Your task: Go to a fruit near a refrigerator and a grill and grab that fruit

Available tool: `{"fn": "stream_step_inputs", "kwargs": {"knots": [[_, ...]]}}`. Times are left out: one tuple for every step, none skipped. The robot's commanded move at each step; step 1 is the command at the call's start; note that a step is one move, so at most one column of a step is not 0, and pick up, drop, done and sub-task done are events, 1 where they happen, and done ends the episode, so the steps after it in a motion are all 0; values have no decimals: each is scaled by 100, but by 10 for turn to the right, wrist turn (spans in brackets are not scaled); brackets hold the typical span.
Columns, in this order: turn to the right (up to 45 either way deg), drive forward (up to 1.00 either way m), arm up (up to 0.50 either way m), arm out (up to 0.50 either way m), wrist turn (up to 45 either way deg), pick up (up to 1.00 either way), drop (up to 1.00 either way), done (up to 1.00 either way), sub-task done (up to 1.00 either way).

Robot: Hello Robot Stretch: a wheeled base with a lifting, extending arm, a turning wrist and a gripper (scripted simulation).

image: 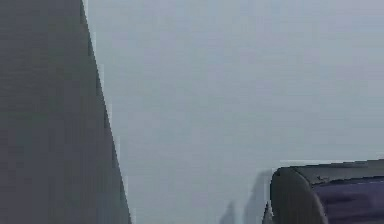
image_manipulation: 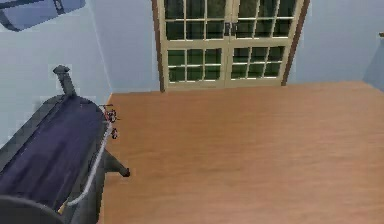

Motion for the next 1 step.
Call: {"fn": "stream_step_inputs", "kwargs": {"knots": [[-30,0,0,0,0,0,0,0,0]]}}
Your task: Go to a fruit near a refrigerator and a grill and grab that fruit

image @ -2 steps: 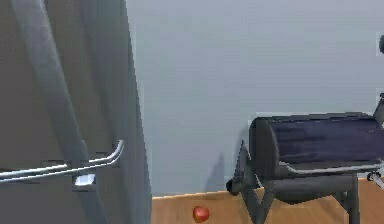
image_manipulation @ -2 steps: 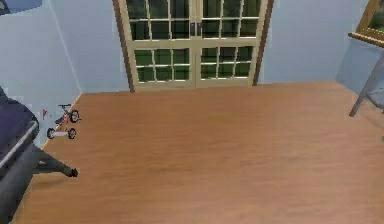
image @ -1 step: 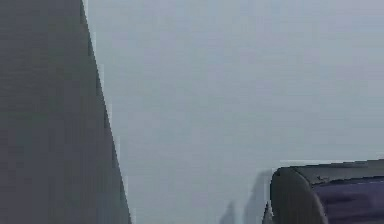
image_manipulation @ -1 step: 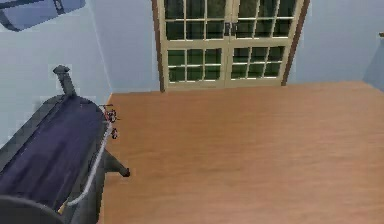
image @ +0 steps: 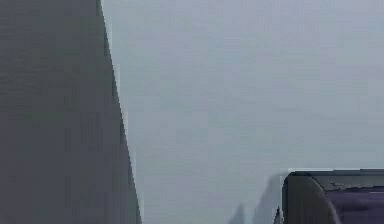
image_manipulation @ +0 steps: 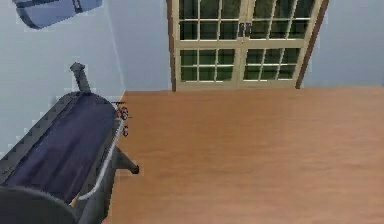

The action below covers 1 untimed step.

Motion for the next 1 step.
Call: {"fn": "stream_step_inputs", "kwargs": {"knots": [[0,25,0,0,0,0,0,0,0]]}}
